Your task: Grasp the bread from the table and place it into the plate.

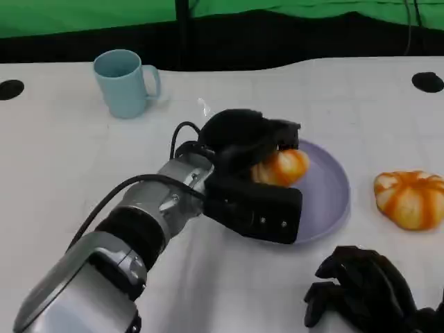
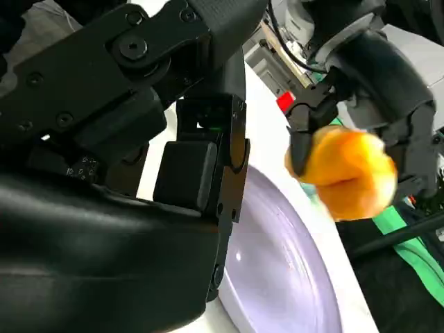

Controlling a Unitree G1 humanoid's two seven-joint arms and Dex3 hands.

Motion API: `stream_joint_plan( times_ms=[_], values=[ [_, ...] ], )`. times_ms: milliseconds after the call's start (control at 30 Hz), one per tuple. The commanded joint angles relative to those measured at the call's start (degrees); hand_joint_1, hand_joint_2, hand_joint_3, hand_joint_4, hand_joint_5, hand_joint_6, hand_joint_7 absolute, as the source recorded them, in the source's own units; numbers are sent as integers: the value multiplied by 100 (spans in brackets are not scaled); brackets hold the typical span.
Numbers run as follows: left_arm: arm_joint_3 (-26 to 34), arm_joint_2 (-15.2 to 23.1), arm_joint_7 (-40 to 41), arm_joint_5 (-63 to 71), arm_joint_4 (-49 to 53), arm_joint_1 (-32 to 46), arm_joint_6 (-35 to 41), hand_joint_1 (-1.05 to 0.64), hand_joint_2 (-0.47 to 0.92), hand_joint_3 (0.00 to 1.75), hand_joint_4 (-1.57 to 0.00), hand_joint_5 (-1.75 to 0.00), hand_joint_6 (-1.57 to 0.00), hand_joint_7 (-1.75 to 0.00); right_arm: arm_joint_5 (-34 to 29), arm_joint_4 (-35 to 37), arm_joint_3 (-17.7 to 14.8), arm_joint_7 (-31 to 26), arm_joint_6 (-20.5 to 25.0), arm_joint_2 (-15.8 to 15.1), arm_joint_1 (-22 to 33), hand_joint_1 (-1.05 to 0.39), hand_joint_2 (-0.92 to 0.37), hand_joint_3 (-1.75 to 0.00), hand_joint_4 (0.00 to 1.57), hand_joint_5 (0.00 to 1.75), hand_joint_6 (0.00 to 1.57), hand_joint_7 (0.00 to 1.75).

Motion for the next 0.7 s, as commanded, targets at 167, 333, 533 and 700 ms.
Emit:
stream_joint_plan(
  times_ms=[167,333,533,700],
  values=[
    [-280,140,-907,146,-83,-291,337,-74,92,19,-32,-56,-29,-15,15,-98,1,-12,-8,-29,84,-103,-74,-1,157,77,157,38],
    [-428,226,-1164,272,-196,-359,509,-90,92,22,-17,-24,-15,-1,32,-182,7,-76,108,-21,99,-104,-73,0,157,77,157,37],
    [-445,291,-1588,264,-335,-406,661,-99,92,28,-12,-19,-11,-1,58,-250,-4,-59,137,-21,122,-102,-73,0,157,77,157,39],
    [-284,452,-1863,65,-635,-353,597,-103,92,29,-12,-18,-11,-1,95,-311,-22,-55,199,-28,168,-100,-73,0,154,77,157,37]
  ],
)
